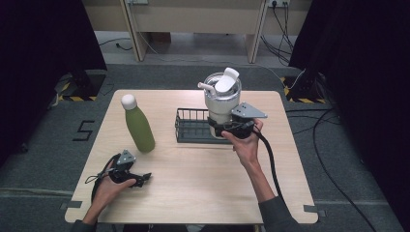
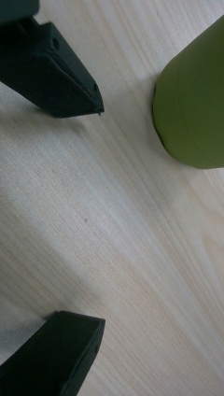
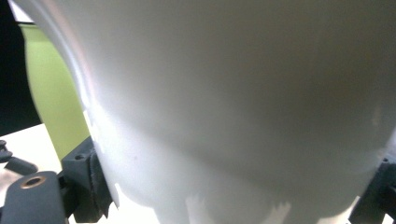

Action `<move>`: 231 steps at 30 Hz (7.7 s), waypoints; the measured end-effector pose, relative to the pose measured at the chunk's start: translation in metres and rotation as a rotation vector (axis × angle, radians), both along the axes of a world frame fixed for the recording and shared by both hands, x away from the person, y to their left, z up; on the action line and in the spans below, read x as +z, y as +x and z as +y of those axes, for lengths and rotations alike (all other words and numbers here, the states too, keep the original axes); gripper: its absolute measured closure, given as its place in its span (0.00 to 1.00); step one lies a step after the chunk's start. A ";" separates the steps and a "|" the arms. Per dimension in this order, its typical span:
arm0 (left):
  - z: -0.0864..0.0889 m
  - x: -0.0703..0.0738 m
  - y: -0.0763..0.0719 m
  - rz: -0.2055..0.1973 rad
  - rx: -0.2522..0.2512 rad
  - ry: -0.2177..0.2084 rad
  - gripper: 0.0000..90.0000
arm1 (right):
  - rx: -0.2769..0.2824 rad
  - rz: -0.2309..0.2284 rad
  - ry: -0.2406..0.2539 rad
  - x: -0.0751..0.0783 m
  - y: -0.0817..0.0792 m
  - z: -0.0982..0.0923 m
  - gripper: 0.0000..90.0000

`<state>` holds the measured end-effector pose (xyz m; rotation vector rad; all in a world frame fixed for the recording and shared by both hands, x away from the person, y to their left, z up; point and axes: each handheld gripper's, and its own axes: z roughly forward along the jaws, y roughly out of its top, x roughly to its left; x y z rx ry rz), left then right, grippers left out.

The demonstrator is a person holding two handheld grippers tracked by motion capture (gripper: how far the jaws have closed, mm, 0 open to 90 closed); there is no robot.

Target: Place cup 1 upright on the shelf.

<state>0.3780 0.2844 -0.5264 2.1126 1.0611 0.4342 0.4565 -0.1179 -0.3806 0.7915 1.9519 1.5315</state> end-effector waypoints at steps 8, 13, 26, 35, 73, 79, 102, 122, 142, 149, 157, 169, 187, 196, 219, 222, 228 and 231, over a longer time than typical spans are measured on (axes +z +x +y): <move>0.000 0.000 0.000 0.000 -0.001 0.001 0.00 | -0.038 0.000 0.004 0.000 0.017 -0.002 0.13; 0.000 0.000 0.000 0.000 -0.001 0.001 0.00 | -0.061 0.001 0.013 -0.002 0.029 -0.005 0.13; 0.000 0.000 0.000 0.001 -0.001 0.000 0.00 | -0.126 0.020 0.014 -0.011 0.053 -0.011 0.13; 0.000 0.000 0.000 0.001 -0.001 0.001 0.00 | -0.132 0.021 0.014 -0.023 0.064 -0.004 0.13; 0.000 0.000 0.000 0.000 -0.001 0.000 0.00 | -0.132 0.058 0.022 -0.061 0.072 0.004 0.13; 0.000 0.000 0.000 0.001 -0.002 0.001 0.00 | -0.133 0.071 0.023 -0.067 0.072 0.005 0.13; 0.000 0.000 0.000 -0.001 -0.002 0.001 0.00 | -0.122 0.071 0.017 -0.080 0.065 -0.002 0.08; 0.000 0.000 0.000 0.000 -0.002 0.001 0.00 | -0.153 0.066 0.040 -0.080 0.055 -0.004 0.11; 0.000 0.000 0.000 -0.001 -0.003 0.001 0.00 | -0.151 0.056 0.037 -0.075 0.049 -0.009 0.11; 0.000 0.000 0.000 -0.001 -0.003 0.001 0.00 | -0.152 0.048 0.038 -0.071 0.045 -0.011 0.10; 0.000 0.000 0.000 0.000 -0.003 0.001 0.00 | -0.140 0.037 0.052 -0.067 0.040 -0.017 0.10; 0.000 0.000 0.000 -0.001 -0.003 0.001 0.00 | -0.137 0.043 0.058 -0.067 0.031 -0.027 0.13; 0.000 0.000 0.000 -0.001 -0.003 0.002 0.00 | -0.142 0.027 0.034 -0.061 0.000 -0.043 0.16; 0.000 0.000 0.000 -0.001 -0.003 0.002 0.00 | -0.122 0.019 0.058 -0.061 -0.021 -0.047 0.16; 0.000 0.000 -0.001 -0.001 -0.004 0.001 0.00 | -0.078 0.038 0.046 -0.064 -0.060 -0.052 0.16; 0.000 0.000 -0.001 -0.001 -0.004 0.001 0.00 | -0.075 0.042 0.046 -0.064 -0.063 -0.053 0.16; 0.000 0.000 -0.001 -0.001 -0.003 0.001 0.00 | -0.070 0.038 0.037 -0.065 -0.070 -0.054 0.17; 0.000 0.000 -0.001 -0.001 -0.004 0.001 0.00 | -0.068 0.047 0.036 -0.067 -0.072 -0.055 0.16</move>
